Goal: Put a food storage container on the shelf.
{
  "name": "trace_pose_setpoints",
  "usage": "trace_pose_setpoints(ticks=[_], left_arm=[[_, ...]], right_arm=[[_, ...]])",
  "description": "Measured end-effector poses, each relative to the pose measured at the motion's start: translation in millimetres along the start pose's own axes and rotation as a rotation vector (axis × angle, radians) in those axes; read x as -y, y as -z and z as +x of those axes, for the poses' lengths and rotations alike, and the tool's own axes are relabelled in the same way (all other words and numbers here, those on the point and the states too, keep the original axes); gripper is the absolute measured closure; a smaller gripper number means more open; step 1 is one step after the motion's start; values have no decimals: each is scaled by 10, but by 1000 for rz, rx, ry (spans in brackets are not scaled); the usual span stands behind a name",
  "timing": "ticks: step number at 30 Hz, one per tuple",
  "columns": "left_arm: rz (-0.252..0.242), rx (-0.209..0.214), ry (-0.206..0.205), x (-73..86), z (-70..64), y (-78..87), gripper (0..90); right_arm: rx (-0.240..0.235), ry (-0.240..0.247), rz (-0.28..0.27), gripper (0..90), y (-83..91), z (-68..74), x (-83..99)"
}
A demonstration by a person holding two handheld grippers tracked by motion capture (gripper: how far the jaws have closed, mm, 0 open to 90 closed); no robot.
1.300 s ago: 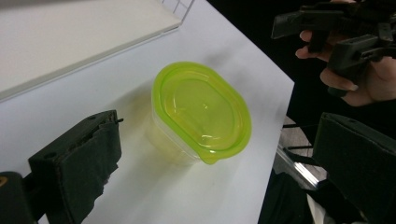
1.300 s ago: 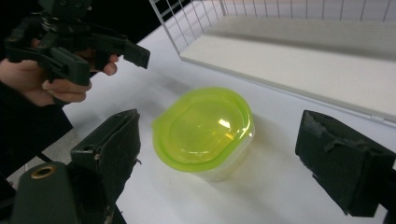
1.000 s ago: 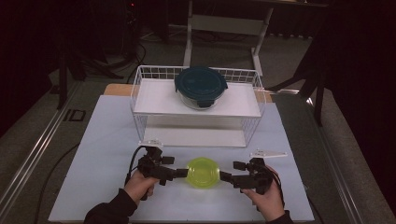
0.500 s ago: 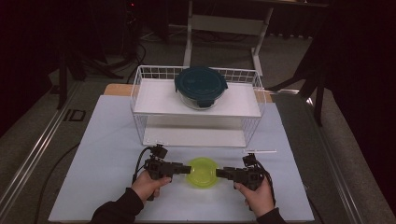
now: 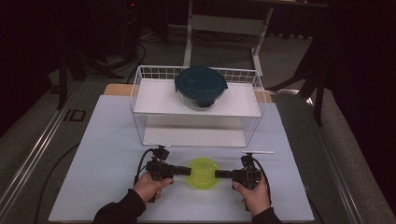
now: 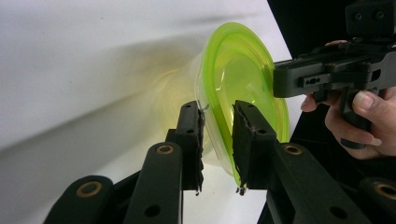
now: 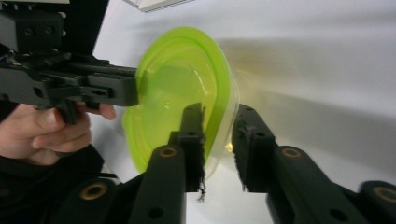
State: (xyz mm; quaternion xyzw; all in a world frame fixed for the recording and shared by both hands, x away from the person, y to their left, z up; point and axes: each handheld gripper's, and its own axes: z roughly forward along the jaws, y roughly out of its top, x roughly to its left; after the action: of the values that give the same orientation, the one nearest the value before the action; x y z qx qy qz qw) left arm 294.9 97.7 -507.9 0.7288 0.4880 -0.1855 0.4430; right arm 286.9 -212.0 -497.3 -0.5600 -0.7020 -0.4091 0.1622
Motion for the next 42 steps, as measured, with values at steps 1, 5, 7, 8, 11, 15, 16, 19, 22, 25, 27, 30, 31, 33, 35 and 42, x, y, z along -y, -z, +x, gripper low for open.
trace_pose_setpoints(ticks=[1,5,7,8,11,15,16,19,22,25,27,30,31,33,35,42], left_arm=[[0,0,0,4,-3,2,733],[10,-2,11,17,-8,8,747],[24,1,7,30,-23,13,754],[26,-1,7,39,-29,17,757],[32,-3,4,61,-42,36,771],[17,-26,-7,61,-64,81,807],[18,-20,3,60,-62,93,809],[16,-23,5,59,-70,114,810],[8,-17,11,49,-91,151,811],[-3,-16,6,25,-134,202,811],[-12,-10,-5,3,-170,247,812],[-28,-6,-10,-23,-232,304,812],[-35,-7,-11,-34,-255,324,812],[-38,-5,-15,-51,-282,351,812],[-42,0,-19,-70,-305,385,813],[-61,-2,-41,-141,-442,517,813]], right_arm=[[4,1,2,745,0,9,2],[1,3,1,759,5,39,20],[2,12,1,769,9,63,28],[4,16,-2,776,12,77,36],[2,25,-6,794,18,107,44],[24,64,-2,811,14,186,42],[25,62,-3,811,8,190,44],[17,57,-1,811,-2,193,36],[13,72,-11,811,7,221,27],[2,78,-20,812,40,256,2],[-4,87,-28,811,71,287,-20],[-7,107,-37,811,123,354,-53],[-5,115,-37,811,139,378,-66],[0,123,-41,811,166,419,-92],[0,133,-42,811,194,462,-117],[-6,164,-60,811,297,601,-183]])
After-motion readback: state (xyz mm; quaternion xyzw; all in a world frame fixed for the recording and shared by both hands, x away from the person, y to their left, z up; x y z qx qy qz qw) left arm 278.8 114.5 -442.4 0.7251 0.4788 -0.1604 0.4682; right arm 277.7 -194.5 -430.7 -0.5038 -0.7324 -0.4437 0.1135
